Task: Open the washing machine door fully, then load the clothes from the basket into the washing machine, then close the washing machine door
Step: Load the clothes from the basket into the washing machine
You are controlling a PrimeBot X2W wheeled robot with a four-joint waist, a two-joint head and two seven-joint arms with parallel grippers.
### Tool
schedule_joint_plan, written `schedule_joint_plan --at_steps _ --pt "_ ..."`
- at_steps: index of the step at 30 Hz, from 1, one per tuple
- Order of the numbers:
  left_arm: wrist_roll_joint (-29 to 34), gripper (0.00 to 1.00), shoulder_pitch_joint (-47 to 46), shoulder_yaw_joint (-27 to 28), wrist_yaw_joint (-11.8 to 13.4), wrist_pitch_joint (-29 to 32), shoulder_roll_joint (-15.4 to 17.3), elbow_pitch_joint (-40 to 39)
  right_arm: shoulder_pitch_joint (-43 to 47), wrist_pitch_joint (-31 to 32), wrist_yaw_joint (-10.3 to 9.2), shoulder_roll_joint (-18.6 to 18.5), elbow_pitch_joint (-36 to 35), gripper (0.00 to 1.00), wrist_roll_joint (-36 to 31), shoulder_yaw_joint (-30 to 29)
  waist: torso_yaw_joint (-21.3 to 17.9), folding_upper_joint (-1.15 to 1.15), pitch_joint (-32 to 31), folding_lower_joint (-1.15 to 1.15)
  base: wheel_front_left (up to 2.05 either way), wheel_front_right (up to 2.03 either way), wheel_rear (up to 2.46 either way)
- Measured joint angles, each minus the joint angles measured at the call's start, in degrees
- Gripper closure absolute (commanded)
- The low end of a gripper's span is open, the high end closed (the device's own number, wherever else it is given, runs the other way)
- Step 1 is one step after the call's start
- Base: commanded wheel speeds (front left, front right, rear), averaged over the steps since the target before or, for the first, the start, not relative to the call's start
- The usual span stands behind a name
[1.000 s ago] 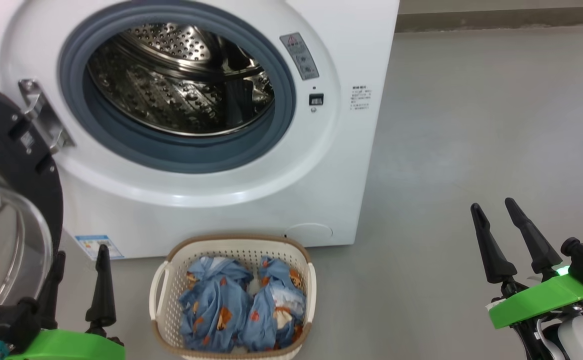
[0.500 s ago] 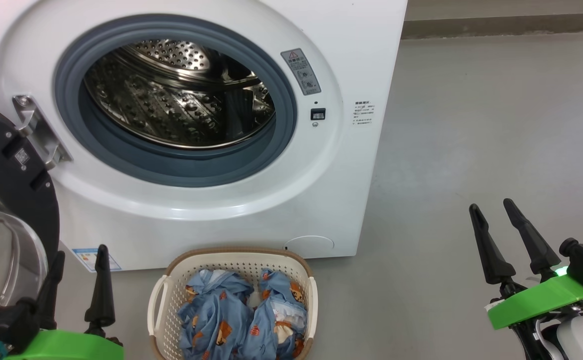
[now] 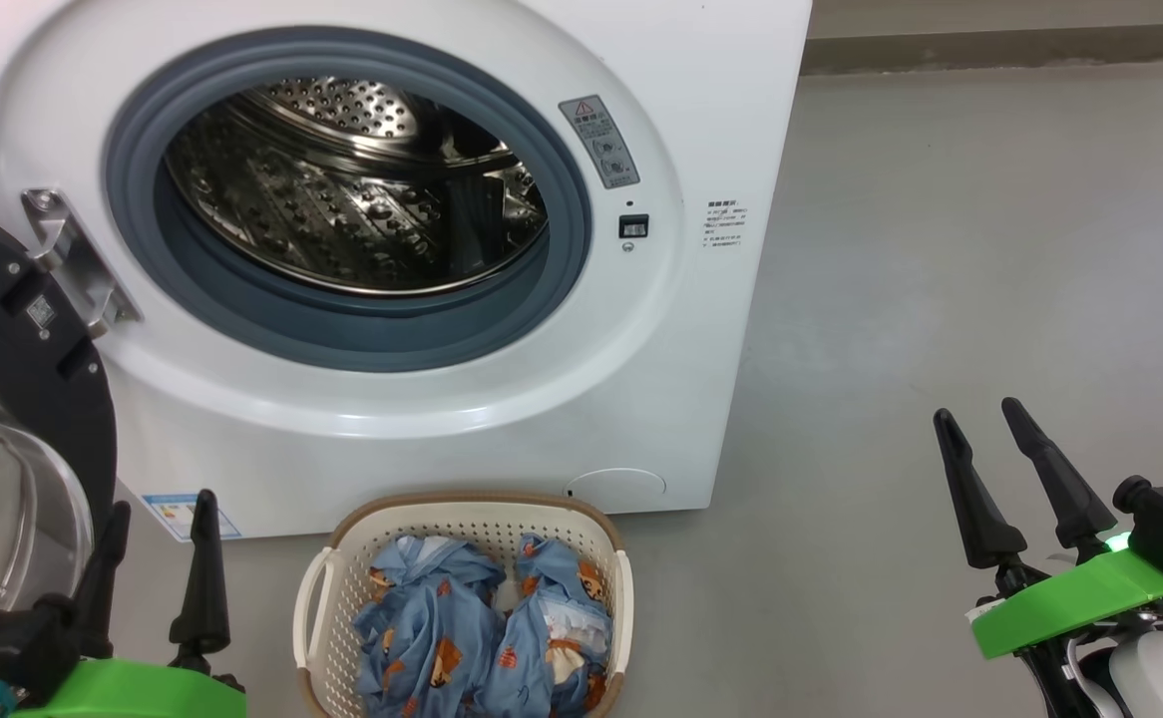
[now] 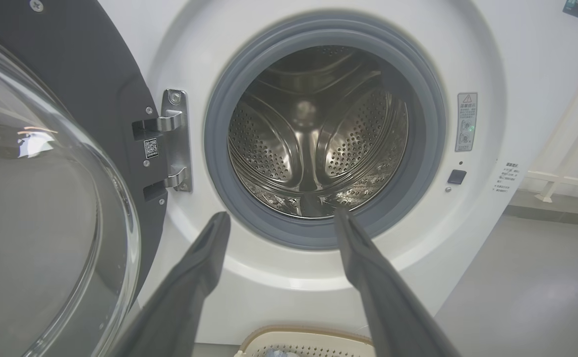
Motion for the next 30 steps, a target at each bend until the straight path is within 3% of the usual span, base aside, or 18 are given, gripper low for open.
schedule_joint_plan --at_steps 30 --pt "-0.01 0.0 -0.09 -0.47 0.02 -0.09 0.03 -0.01 -0.13 0.0 0.0 0.65 -0.09 0.0 0.0 -0.59 -1.06 0.0 1.96 0.0 0.0 0.0 0.0"
